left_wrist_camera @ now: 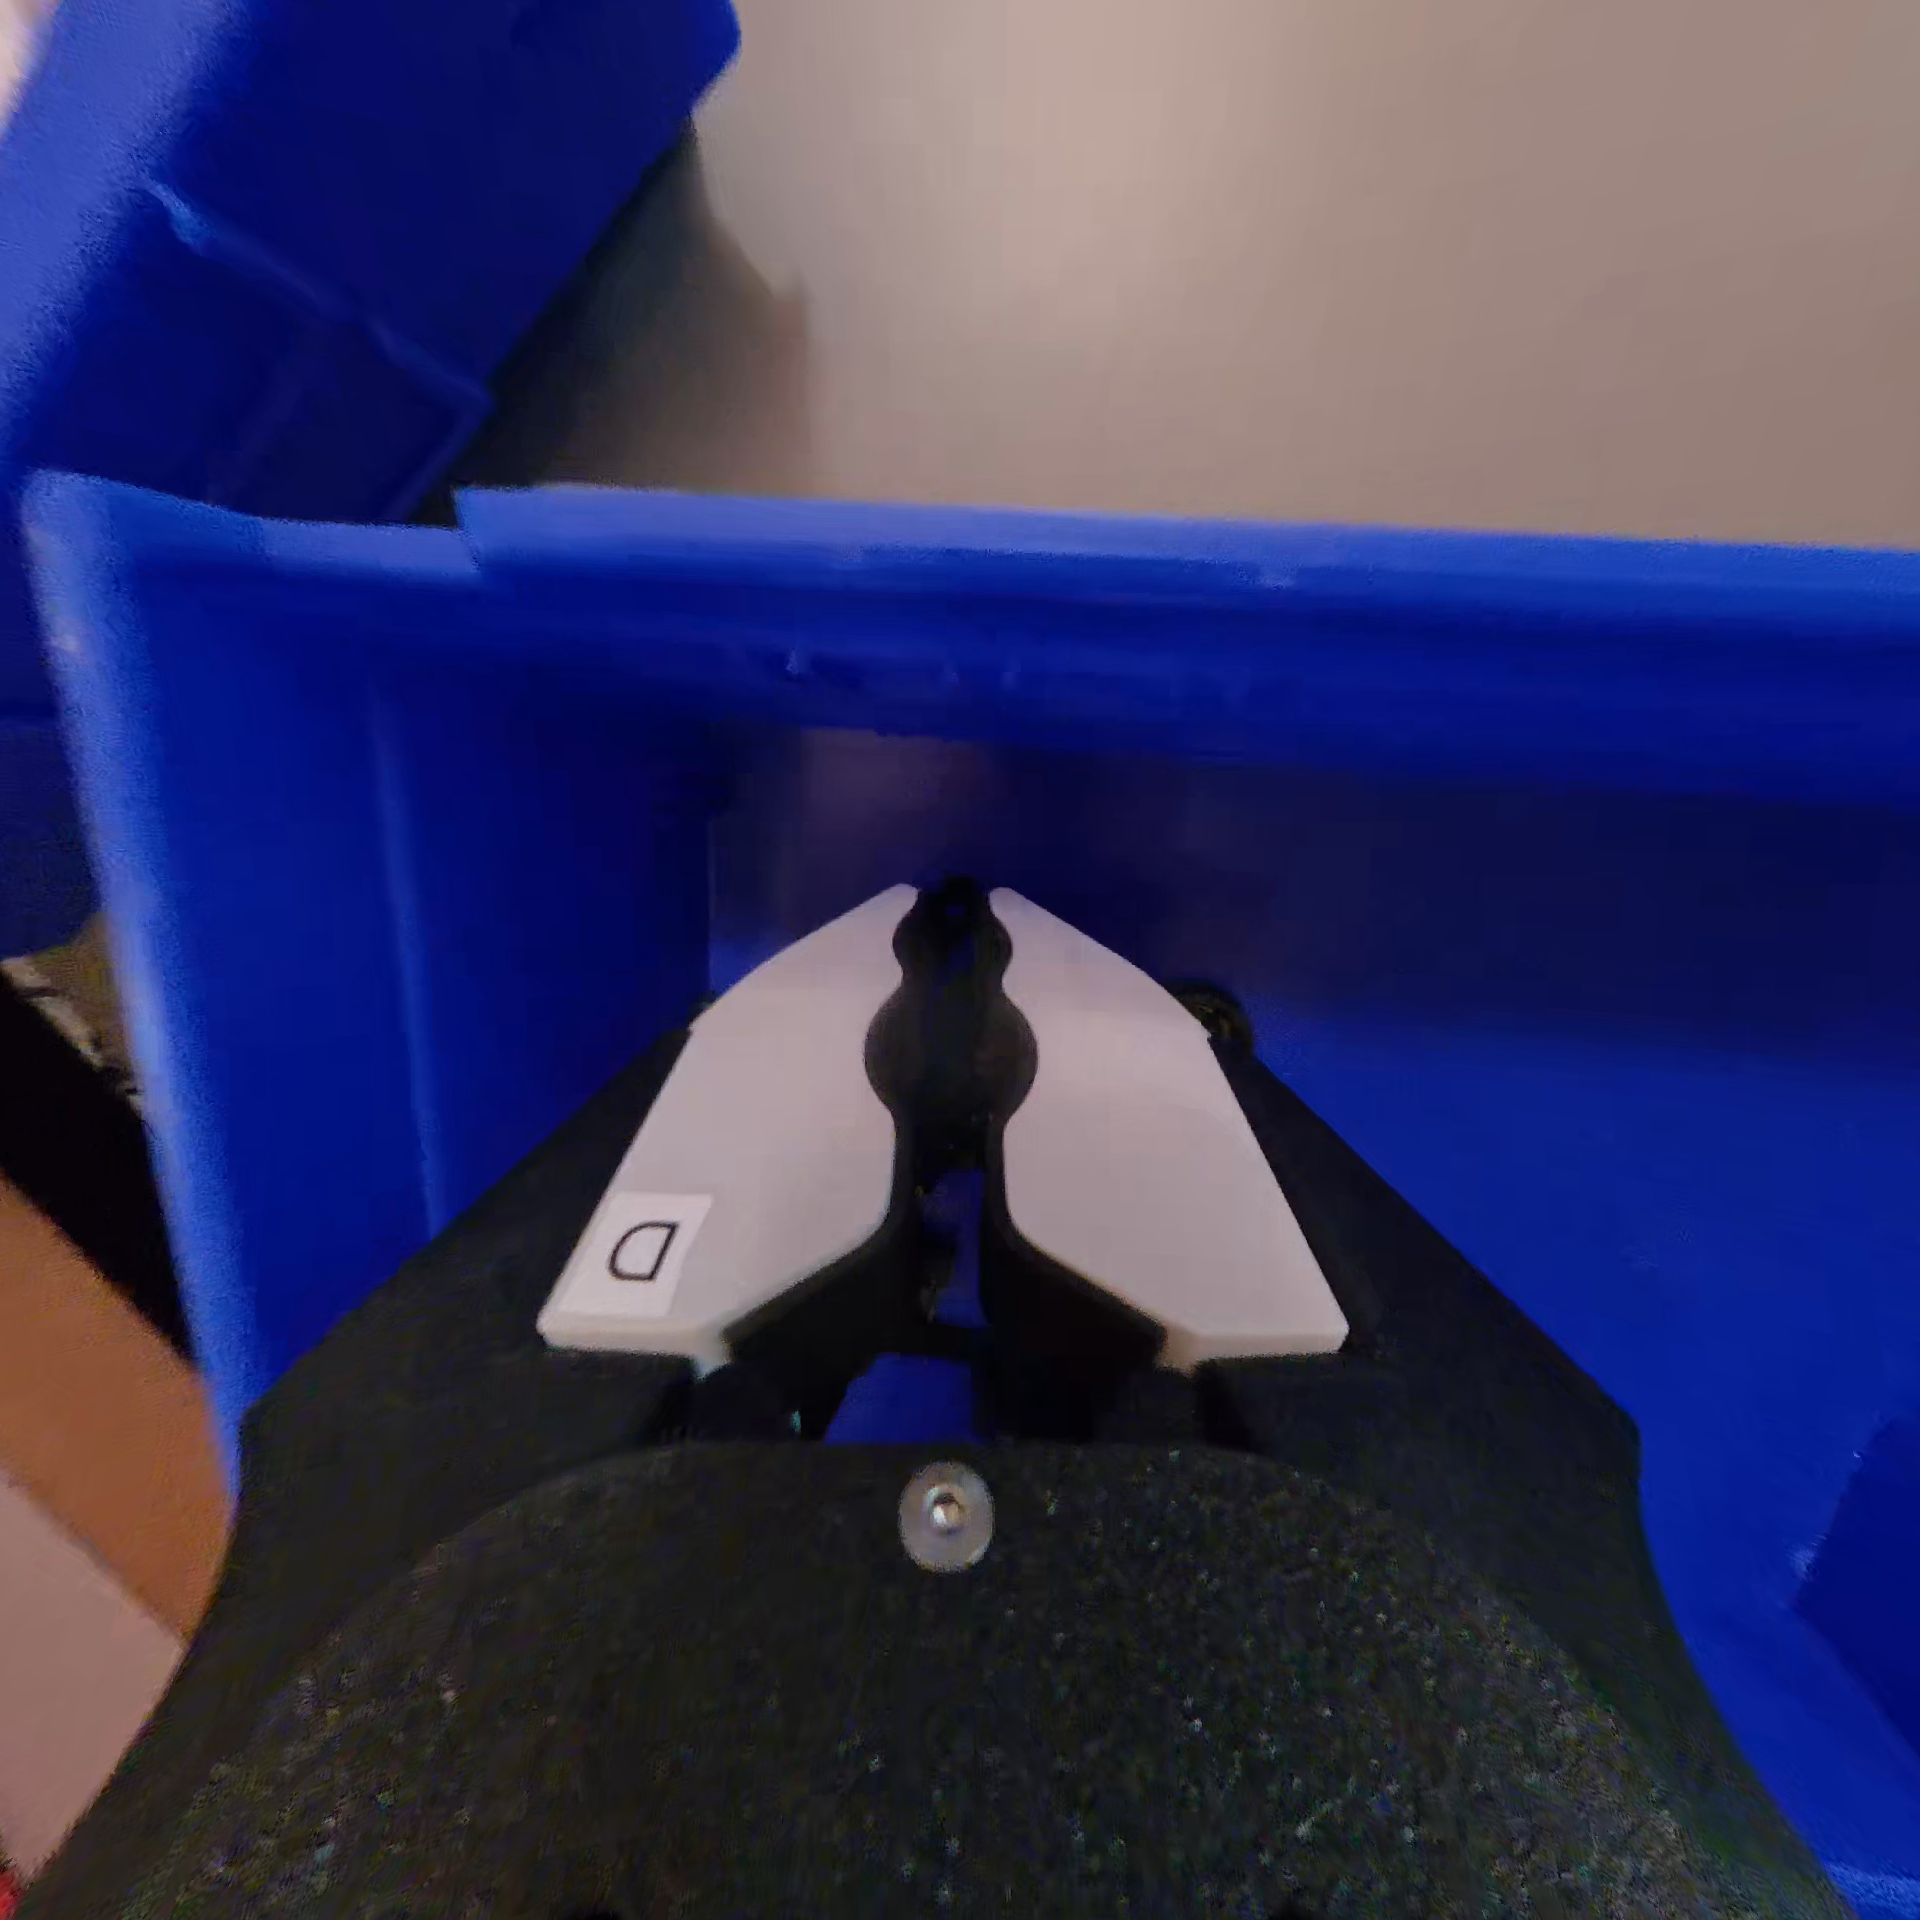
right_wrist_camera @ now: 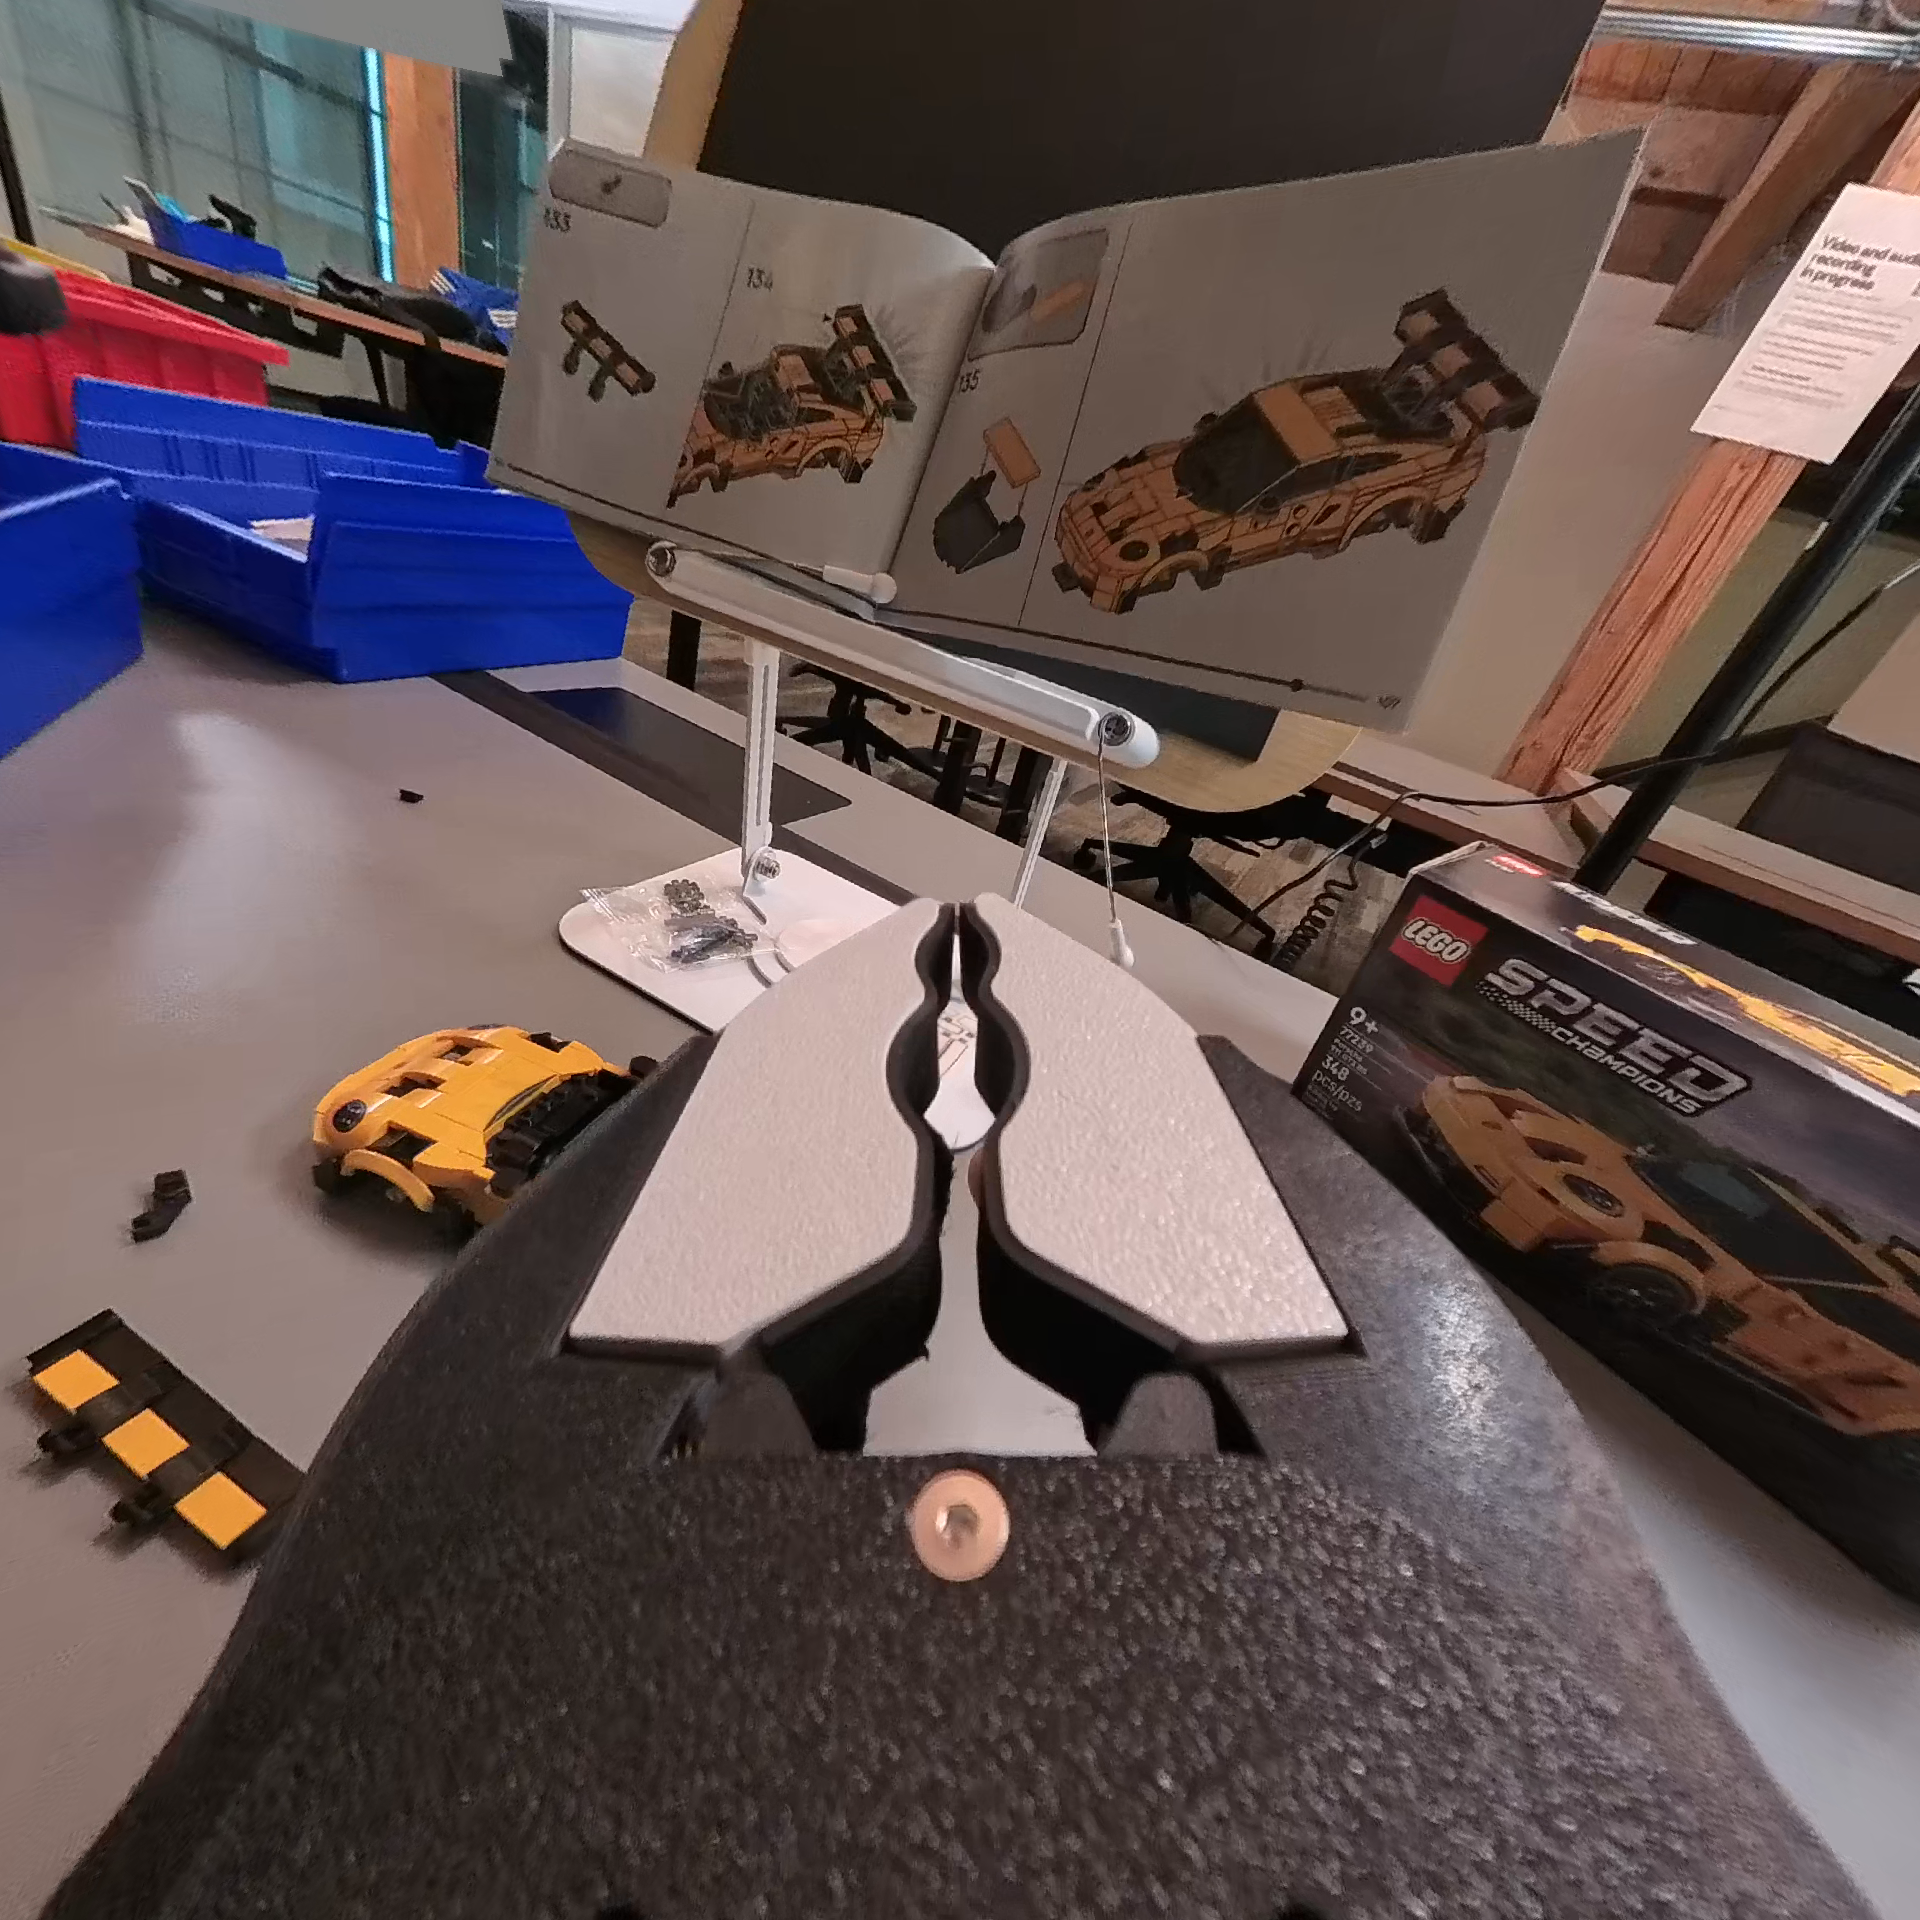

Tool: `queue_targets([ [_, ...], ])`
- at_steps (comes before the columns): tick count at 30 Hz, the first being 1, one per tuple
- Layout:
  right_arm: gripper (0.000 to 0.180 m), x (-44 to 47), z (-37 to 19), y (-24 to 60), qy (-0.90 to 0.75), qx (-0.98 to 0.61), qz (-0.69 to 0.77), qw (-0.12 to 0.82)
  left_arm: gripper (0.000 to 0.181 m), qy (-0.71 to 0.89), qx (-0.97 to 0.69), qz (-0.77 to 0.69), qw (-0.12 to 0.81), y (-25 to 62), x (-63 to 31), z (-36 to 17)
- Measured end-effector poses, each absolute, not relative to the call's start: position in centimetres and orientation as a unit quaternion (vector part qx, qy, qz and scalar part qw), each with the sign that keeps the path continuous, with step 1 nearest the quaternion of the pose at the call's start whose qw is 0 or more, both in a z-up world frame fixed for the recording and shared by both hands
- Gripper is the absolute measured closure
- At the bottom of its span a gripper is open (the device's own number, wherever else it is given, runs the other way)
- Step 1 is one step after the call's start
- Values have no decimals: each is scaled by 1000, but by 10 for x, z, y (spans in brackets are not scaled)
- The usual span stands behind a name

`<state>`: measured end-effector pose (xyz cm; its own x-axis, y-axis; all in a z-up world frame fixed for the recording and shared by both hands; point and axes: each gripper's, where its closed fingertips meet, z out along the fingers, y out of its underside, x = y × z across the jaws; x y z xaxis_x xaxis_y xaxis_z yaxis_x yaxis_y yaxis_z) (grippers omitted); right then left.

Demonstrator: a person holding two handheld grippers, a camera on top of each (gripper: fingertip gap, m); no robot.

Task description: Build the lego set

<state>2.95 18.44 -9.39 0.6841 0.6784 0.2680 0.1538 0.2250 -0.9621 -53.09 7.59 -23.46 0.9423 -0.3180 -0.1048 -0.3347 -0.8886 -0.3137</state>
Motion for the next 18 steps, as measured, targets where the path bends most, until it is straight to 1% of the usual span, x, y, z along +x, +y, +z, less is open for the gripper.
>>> queue_targets([
  [3,179,30,-90,182,-350,-588,190,704,173,183,-958,49,216,76,-512,-196],
  [6,179,29,-86,178,-352,-581,193,708,174,214,-929,66,293,78,-469,-139],
  [9,179,26,-83,172,-362,-573,193,709,173,244,-884,21,399,80,-391,-77],
  [11,179,22,-82,167,-371,-566,194,711,174,277,-844,-38,458,77,-323,-50],
  [14,179,18,-79,158,-386,-553,190,713,174,312,-789,-152,507,71,-223,-40],
  [16,179,15,-78,151,-398,-544,192,714,174,306,-757,-240,526,71,-167,-43],
  [18,178,8,-78,140,-417,-537,202,705,174,282,-731,-331,525,75,-121,-51],
])
